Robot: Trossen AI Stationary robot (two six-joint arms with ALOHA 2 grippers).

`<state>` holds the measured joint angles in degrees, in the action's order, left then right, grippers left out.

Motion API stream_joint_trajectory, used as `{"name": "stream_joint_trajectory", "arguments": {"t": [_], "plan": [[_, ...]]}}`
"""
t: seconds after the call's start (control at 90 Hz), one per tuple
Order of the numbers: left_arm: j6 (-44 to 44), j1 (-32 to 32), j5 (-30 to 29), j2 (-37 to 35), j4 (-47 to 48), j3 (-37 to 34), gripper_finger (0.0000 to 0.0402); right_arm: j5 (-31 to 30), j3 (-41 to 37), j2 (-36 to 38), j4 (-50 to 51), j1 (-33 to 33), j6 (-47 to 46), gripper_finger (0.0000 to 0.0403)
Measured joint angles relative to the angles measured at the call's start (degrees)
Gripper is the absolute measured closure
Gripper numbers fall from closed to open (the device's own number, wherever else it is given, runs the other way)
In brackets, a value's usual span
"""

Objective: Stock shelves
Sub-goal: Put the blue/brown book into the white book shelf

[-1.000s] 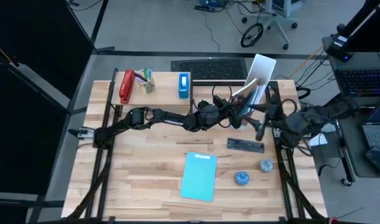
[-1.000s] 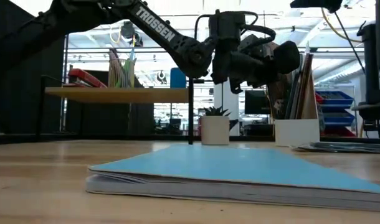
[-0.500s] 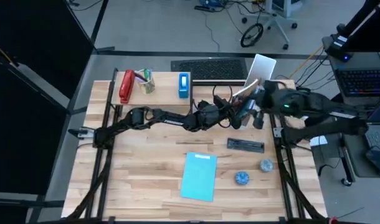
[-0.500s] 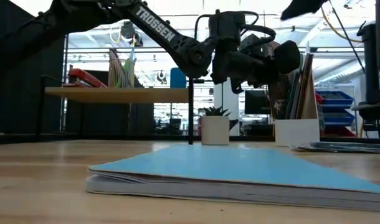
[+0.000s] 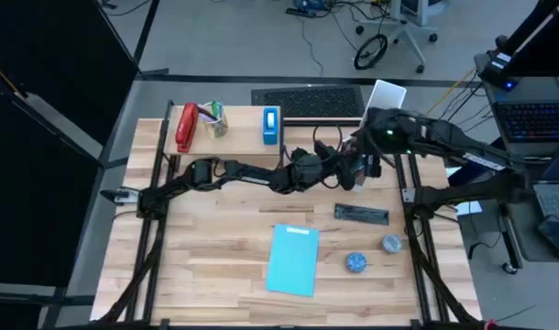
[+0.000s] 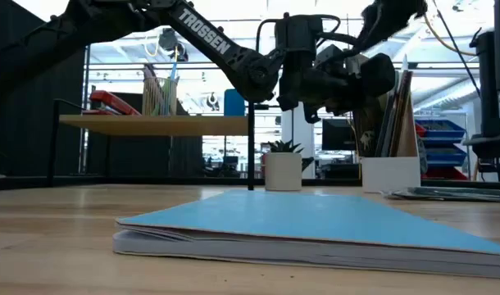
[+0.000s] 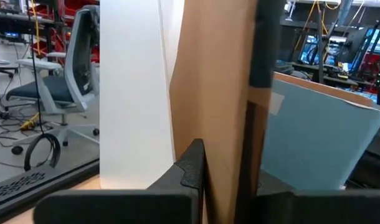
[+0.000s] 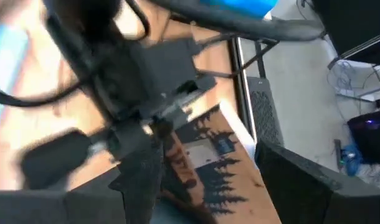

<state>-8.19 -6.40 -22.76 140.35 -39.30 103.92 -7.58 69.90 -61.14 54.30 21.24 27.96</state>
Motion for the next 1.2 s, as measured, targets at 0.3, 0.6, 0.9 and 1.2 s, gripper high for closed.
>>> {"name": "stream_joint_trajectory", "arguments": {"t": [0.3, 0.6, 0.9, 1.2], "plan": [[0.1, 0.1, 0.1, 0.0, 0.0, 0.0, 0.0393, 0.4, 2.2, -1.0, -0.2, 4.8, 6.5, 0.0174], [0.0, 0.0, 0.1, -0.1, 1.3, 0.0, 0.0393, 8.8, 3.2, -4.5, 4.9, 9.8, 8.0, 0.0175], [0.1, 0.1, 0.3, -0.1, 1.5, 0.0, 0.0393, 9.4, 3.1, -5.0, 6.3, 9.1, 14.2, 0.0244], [0.1, 0.1, 0.3, -0.1, 1.4, 0.0, 0.0393, 9.5, 3.2, -4.6, 7.4, 9.1, 23.9, 0.0380]]}}
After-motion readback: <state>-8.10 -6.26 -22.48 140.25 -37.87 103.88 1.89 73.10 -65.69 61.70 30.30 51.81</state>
